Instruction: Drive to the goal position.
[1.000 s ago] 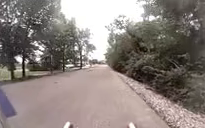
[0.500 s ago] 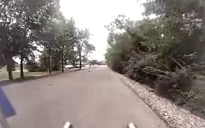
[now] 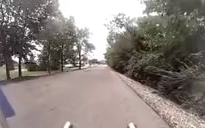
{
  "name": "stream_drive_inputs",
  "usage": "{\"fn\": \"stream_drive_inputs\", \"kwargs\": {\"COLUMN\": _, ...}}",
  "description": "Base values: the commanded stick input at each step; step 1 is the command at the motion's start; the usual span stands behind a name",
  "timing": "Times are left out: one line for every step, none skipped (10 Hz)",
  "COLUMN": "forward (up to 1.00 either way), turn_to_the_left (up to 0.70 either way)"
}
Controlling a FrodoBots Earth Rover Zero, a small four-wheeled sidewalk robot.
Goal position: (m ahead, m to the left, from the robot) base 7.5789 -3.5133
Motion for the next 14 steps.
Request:
{"fn": "stream_drive_inputs", "kwargs": {"forward": 0.6, "turn_to_the_left": 0.0}}
{"fn": "stream_drive_inputs", "kwargs": {"forward": 0.6, "turn_to_the_left": 0.0}}
{"fn": "stream_drive_inputs", "kwargs": {"forward": 0.6, "turn_to_the_left": 0.0}}
{"fn": "stream_drive_inputs", "kwargs": {"forward": 0.6, "turn_to_the_left": 0.0}}
{"fn": "stream_drive_inputs", "kwargs": {"forward": 0.6, "turn_to_the_left": 0.0}}
{"fn": "stream_drive_inputs", "kwargs": {"forward": 0.6, "turn_to_the_left": 0.0}}
{"fn": "stream_drive_inputs", "kwargs": {"forward": 0.6, "turn_to_the_left": 0.0}}
{"fn": "stream_drive_inputs", "kwargs": {"forward": 0.6, "turn_to_the_left": 0.0}}
{"fn": "stream_drive_inputs", "kwargs": {"forward": 0.6, "turn_to_the_left": 0.0}}
{"fn": "stream_drive_inputs", "kwargs": {"forward": 0.6, "turn_to_the_left": 0.0}}
{"fn": "stream_drive_inputs", "kwargs": {"forward": 0.6, "turn_to_the_left": 0.0}}
{"fn": "stream_drive_inputs", "kwargs": {"forward": 0.6, "turn_to_the_left": 0.0}}
{"fn": "stream_drive_inputs", "kwargs": {"forward": 0.6, "turn_to_the_left": 0.0}}
{"fn": "stream_drive_inputs", "kwargs": {"forward": 0.6, "turn_to_the_left": 0.0}}
